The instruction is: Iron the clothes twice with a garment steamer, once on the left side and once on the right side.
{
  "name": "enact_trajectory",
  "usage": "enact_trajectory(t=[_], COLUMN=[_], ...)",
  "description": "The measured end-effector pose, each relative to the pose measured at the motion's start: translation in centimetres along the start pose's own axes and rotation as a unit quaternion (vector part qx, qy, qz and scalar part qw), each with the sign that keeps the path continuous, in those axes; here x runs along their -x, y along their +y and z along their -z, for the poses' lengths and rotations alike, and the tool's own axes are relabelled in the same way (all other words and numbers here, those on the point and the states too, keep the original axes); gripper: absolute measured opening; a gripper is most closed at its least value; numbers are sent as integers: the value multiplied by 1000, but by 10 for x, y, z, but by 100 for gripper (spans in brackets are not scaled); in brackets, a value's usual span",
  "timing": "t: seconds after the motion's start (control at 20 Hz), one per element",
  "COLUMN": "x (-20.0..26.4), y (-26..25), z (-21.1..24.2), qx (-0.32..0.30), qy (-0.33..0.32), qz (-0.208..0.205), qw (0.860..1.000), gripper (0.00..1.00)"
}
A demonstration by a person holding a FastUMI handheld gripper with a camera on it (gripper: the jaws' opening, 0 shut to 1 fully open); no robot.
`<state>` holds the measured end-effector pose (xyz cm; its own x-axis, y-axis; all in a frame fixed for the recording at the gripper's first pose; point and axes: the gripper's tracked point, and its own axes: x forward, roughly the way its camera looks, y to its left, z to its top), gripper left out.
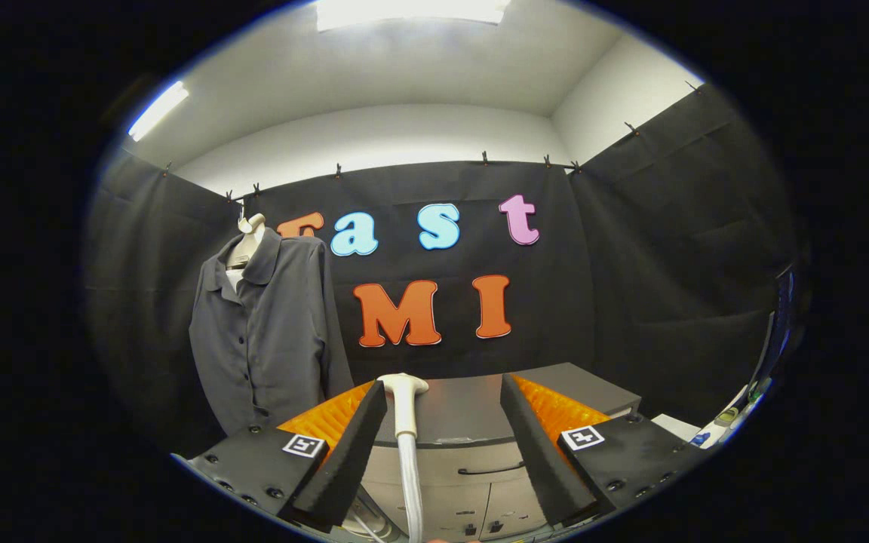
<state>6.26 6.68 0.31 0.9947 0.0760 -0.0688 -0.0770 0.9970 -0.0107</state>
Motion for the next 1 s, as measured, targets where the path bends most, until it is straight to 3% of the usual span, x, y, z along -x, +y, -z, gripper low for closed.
enact_trajectory(t=[0.2,0.45,0.65,1.0], x=[-64,-158,-222,-268], y=[29,54,70,89], z=[-6,26,86,176], qx=[16,2,11,-16], qy=[20,90,172,288], qz=[-27,-60,-76,-102], qw=[999,994,982,952], gripper=[98,98,98,99])
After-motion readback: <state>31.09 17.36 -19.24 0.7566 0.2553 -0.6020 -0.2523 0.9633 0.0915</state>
